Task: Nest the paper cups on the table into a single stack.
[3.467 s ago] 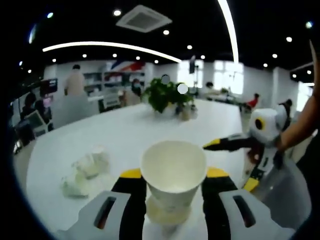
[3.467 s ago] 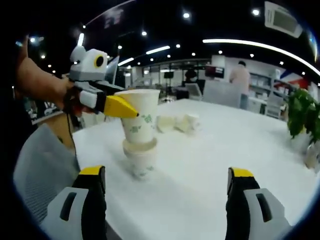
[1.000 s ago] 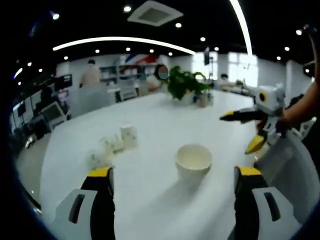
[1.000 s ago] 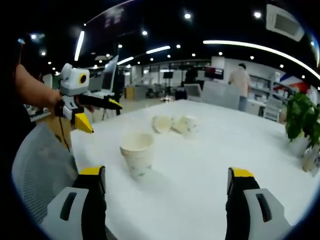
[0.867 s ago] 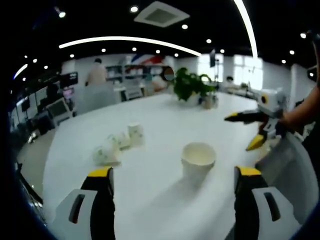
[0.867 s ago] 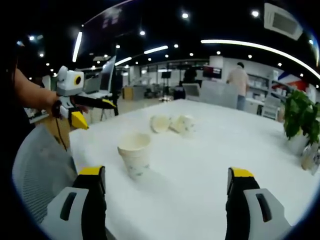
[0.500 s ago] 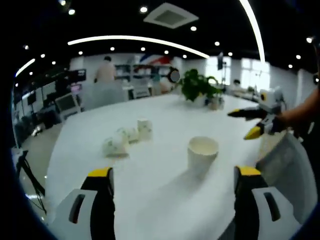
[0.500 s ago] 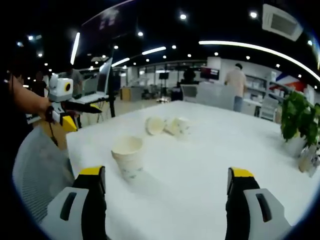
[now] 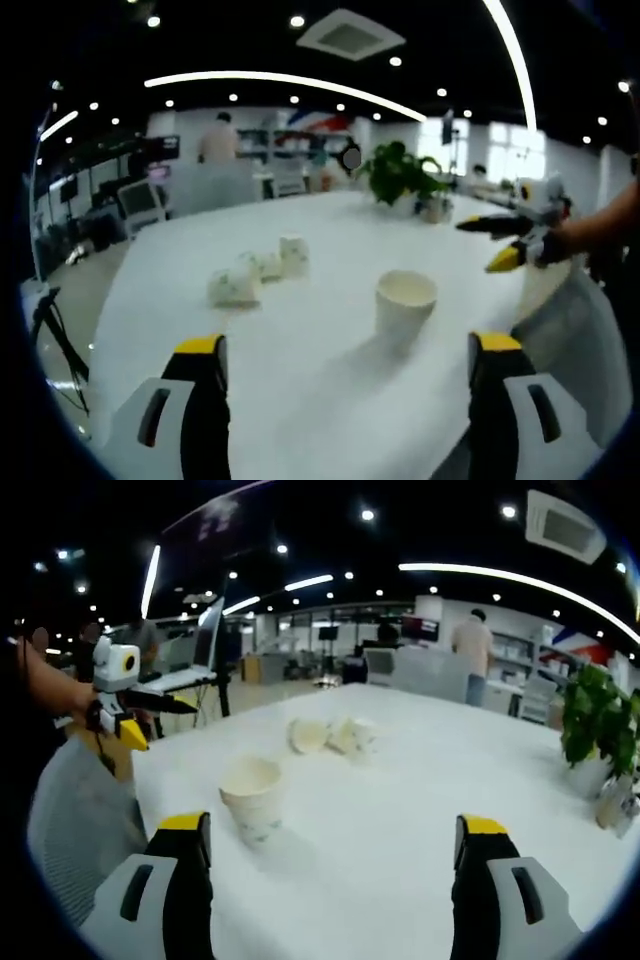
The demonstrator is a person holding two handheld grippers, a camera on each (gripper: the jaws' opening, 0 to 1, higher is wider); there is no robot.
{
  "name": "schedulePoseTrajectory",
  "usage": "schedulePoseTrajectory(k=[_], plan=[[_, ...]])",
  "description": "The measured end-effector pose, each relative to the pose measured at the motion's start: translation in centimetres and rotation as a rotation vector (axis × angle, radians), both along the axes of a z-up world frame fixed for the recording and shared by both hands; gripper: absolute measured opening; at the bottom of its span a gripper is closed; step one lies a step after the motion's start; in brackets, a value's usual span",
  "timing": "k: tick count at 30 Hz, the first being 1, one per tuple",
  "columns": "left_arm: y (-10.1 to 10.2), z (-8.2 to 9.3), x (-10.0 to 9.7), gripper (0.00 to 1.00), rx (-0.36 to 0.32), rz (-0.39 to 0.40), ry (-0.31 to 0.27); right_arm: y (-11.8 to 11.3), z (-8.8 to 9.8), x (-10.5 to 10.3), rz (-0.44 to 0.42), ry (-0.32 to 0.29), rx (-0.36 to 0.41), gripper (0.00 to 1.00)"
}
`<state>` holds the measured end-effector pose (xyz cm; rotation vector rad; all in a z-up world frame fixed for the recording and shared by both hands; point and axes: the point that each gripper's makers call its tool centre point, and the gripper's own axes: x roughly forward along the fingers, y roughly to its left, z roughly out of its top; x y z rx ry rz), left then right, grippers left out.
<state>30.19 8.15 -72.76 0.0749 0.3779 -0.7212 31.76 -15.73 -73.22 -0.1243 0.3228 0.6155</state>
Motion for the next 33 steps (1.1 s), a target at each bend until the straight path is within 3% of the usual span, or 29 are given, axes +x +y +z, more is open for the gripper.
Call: schedulePoseTrajectory(k=[9, 21, 33], plan=[[0.0, -0.7, -0.1, 0.99, 0.030, -0.024, 0.011, 0.2, 0.0, -0.2, 0.024, 0.010, -0.003, 1.00], [-0.1, -0.6, 1.4, 0.97, 0.068, -0.060, 0.004, 0.4, -0.5, -0.7, 0.025, 0.019, -0.005, 1.00], [0.7, -0.8, 3.9, 0.99, 0.194, -0.144, 0.002, 0.4, -0.8, -0.9, 0.017, 0.016, 0.000, 1.00]])
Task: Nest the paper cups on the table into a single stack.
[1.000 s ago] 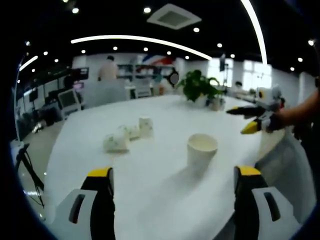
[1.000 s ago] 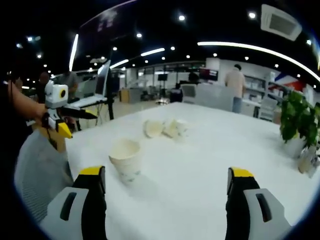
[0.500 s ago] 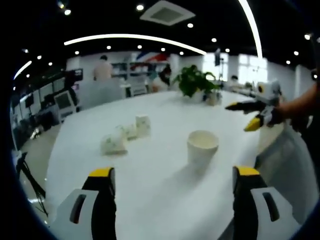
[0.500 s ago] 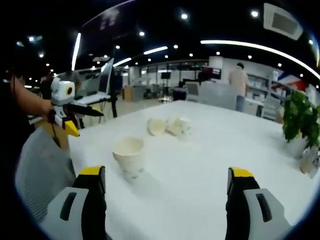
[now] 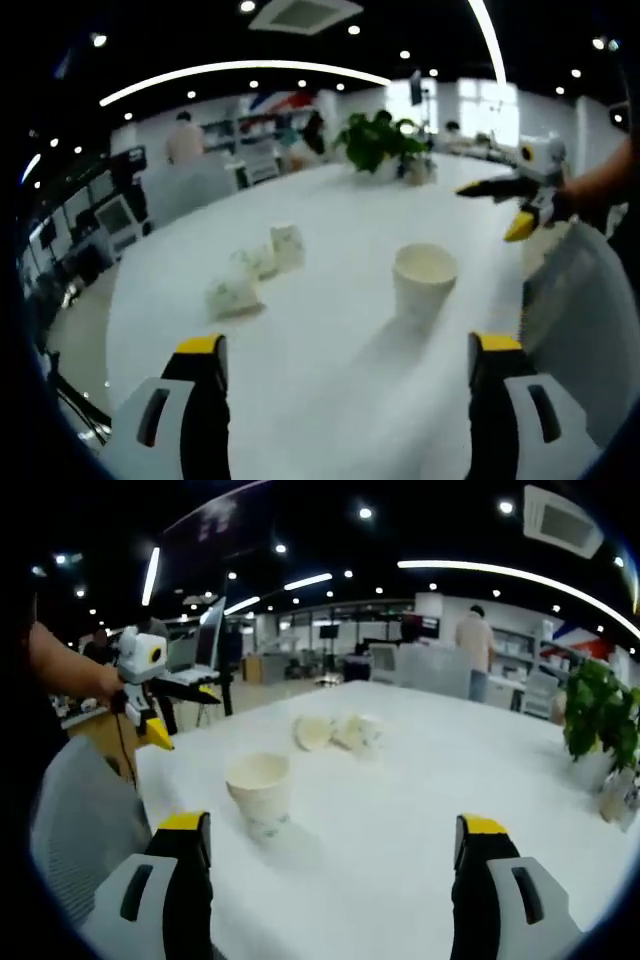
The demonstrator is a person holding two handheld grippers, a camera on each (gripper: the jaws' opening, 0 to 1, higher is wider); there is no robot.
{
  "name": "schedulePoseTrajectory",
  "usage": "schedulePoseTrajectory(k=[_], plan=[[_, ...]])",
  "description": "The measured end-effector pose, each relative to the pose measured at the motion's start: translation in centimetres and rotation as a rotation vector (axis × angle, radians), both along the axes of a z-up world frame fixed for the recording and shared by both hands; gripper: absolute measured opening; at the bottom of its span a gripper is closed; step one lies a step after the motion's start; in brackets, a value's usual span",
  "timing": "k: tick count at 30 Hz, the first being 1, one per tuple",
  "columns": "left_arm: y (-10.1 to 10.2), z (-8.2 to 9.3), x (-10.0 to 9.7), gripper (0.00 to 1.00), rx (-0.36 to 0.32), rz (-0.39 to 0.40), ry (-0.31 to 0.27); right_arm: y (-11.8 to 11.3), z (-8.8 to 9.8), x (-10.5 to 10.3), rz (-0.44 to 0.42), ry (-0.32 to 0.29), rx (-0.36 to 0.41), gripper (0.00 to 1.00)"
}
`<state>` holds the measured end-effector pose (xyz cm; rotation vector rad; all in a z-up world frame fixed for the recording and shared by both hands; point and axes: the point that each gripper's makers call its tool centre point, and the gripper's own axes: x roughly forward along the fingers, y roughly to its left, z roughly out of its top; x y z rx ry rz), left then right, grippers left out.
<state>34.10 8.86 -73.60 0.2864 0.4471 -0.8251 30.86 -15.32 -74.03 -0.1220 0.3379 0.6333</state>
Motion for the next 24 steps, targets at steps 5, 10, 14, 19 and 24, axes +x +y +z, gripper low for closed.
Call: schedulePoseTrajectory(k=[5, 10, 14, 19, 24], plan=[[0.3, 0.2, 1.4, 0.99, 0.047, -0.031, -0.011, 0.1, -0.1, -0.1, -0.006, 0.000, 0.010, 1.00], [0.4, 0.4, 2.5, 0.99, 0.101, -0.075, -0.022, 0.2, -0.3, -0.3, -0.006, 0.007, 0.015, 1.00], [0.3, 0.6, 3.2, 0.99, 0.135, -0.106, -0.031, 0.5, -0.4, -0.5, 0.005, 0.009, 0.013, 1.00], [0.6, 0.5, 4.8, 0.99, 0.225, -0.168, -0.042, 0.7, -0.3, -0.5, 0.006, 0.008, 0.020, 1.00], [0.6, 0.7, 6.1, 0.99, 0.289, -0.220, -0.056, 0.7, -0.5, -0.7, 0.010, 0.014, 0.020, 1.00]])
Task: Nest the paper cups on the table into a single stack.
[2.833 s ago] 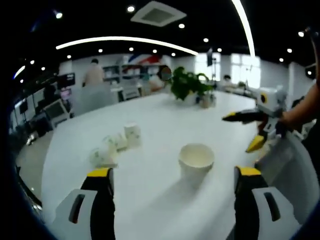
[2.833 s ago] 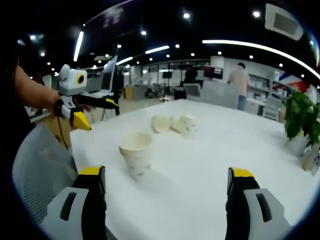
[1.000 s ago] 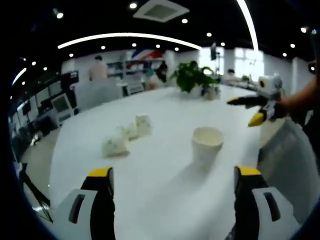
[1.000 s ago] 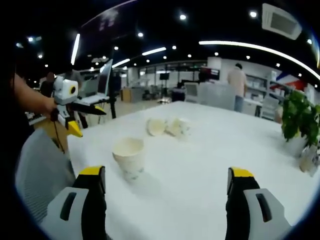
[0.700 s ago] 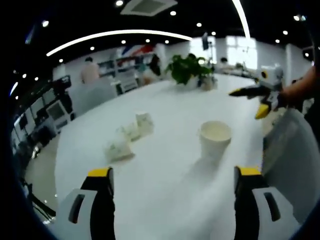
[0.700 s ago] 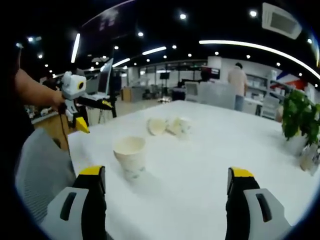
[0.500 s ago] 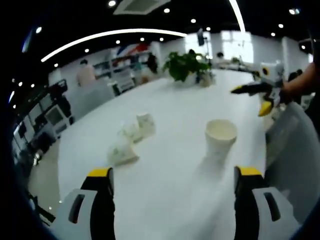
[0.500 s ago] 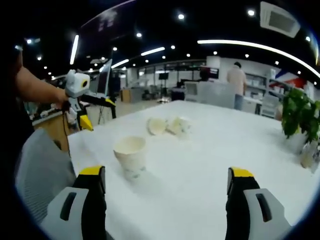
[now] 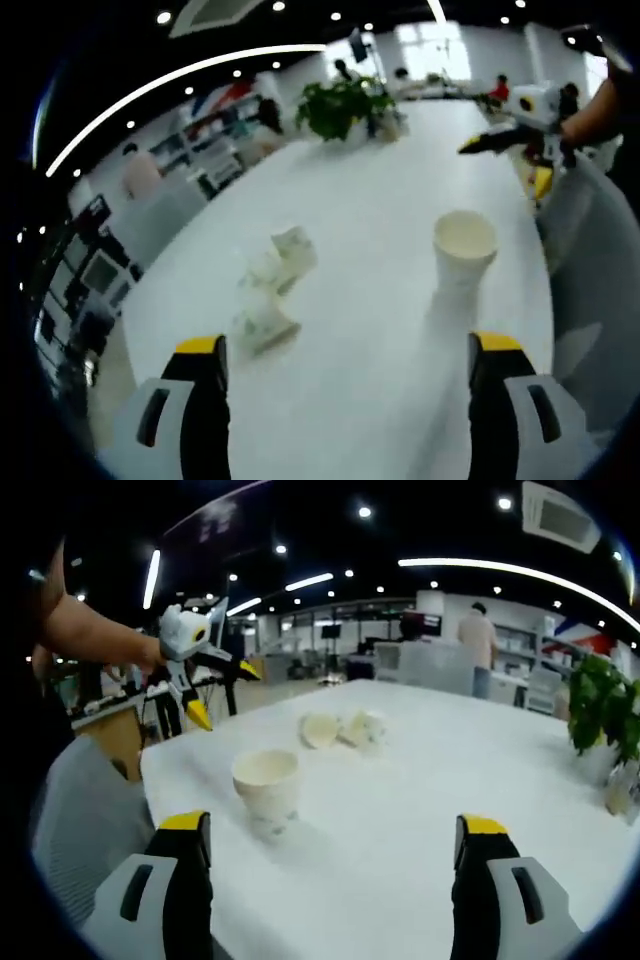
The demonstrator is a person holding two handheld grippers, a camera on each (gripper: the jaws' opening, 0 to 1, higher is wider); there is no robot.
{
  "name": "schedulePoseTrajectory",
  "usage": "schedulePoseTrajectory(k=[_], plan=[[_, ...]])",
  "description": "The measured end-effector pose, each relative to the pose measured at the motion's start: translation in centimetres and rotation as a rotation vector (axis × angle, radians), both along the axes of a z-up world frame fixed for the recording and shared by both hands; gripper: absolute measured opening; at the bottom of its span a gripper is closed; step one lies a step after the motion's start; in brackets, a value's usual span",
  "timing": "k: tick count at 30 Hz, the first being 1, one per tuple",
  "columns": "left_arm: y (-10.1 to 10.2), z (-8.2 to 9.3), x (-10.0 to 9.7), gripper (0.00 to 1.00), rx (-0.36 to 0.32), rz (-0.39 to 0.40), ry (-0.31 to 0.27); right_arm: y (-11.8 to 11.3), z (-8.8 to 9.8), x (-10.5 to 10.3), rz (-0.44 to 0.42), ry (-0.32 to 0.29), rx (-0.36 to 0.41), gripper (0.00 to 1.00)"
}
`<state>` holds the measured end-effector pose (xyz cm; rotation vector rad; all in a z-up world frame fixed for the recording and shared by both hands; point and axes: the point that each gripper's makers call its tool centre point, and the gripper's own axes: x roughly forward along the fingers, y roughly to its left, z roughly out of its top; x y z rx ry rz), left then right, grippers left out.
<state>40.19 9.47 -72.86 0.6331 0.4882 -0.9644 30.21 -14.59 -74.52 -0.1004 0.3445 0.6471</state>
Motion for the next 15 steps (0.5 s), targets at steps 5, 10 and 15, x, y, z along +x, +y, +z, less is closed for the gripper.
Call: schedulePoseTrajectory(k=[5, 10, 15], plan=[[-0.1, 0.2, 1.2, 0.99, 0.047, -0.039, -0.011, 0.1, -0.3, -0.2, 0.005, 0.006, -0.002, 1.00], [-0.2, 0.2, 2.5, 0.99, 0.114, -0.088, -0.030, -0.2, -0.4, -0.1, 0.000, 0.012, -0.007, 1.00], [-0.5, 0.0, 3.6, 0.99, 0.164, -0.133, -0.042, -0.4, -0.4, 0.1, -0.009, 0.015, -0.002, 1.00]])
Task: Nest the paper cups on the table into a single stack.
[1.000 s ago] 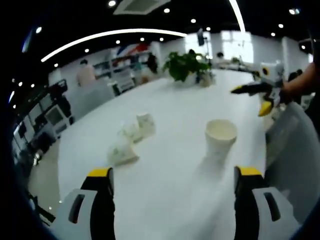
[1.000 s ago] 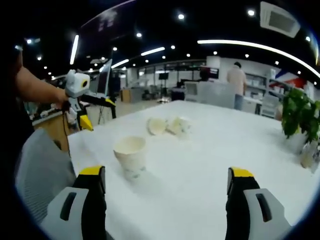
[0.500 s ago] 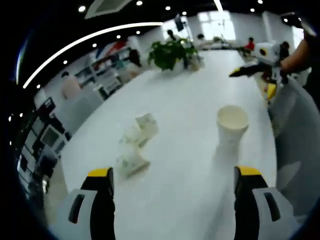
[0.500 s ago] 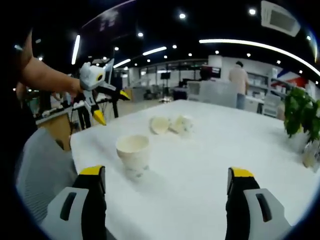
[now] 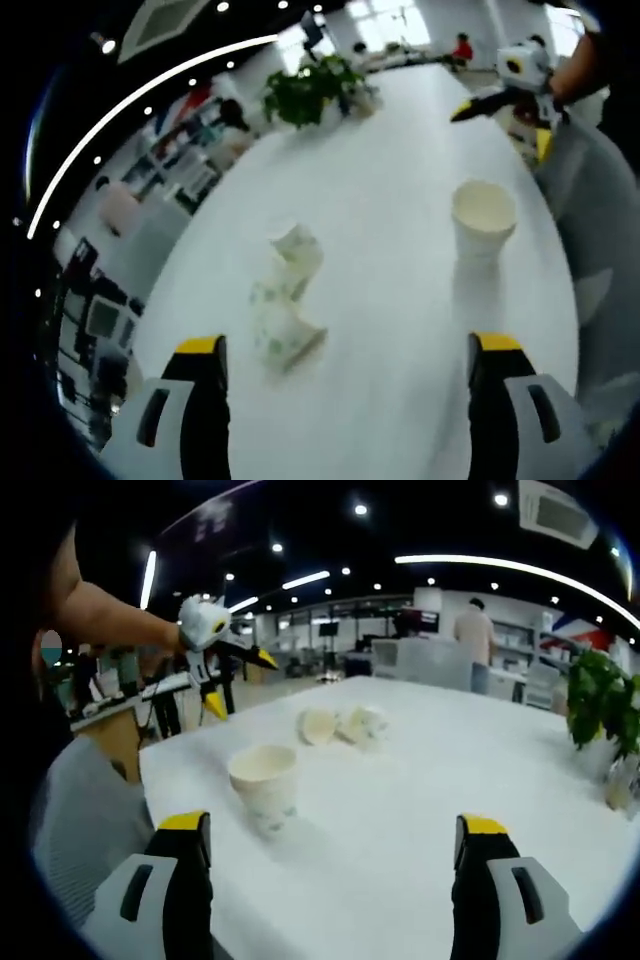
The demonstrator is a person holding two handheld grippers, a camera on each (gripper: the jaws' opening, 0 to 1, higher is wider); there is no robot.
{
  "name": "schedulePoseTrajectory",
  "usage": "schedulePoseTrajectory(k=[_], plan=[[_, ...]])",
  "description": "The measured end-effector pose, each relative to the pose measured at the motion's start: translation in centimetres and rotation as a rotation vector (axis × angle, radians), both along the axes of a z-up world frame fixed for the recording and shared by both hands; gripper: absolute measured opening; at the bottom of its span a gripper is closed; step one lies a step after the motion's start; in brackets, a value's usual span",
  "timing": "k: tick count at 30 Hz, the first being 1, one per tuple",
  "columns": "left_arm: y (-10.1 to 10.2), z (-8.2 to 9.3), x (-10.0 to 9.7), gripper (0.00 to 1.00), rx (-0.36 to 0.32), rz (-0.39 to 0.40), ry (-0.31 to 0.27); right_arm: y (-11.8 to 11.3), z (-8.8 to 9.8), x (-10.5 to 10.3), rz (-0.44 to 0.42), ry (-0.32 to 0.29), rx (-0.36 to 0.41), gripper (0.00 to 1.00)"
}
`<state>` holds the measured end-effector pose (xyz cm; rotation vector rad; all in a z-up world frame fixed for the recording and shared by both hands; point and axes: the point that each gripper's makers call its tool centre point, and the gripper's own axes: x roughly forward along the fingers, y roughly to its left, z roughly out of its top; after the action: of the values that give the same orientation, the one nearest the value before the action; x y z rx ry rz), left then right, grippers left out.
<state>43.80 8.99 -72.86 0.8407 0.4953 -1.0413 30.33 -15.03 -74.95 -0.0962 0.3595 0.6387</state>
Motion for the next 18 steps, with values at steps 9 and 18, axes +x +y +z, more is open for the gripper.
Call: schedulePoseTrajectory(k=[9, 18], plan=[[-0.7, -0.6, 2.1, 0.98, 0.064, -0.059, -0.019, -0.2, -0.3, 0.1, -0.013, 0.012, 0.006, 1.00], [-1.3, -1.2, 5.1, 0.94, 0.110, -0.109, -0.036, -0.3, -0.7, 0.3, -0.022, 0.026, 0.014, 1.00]])
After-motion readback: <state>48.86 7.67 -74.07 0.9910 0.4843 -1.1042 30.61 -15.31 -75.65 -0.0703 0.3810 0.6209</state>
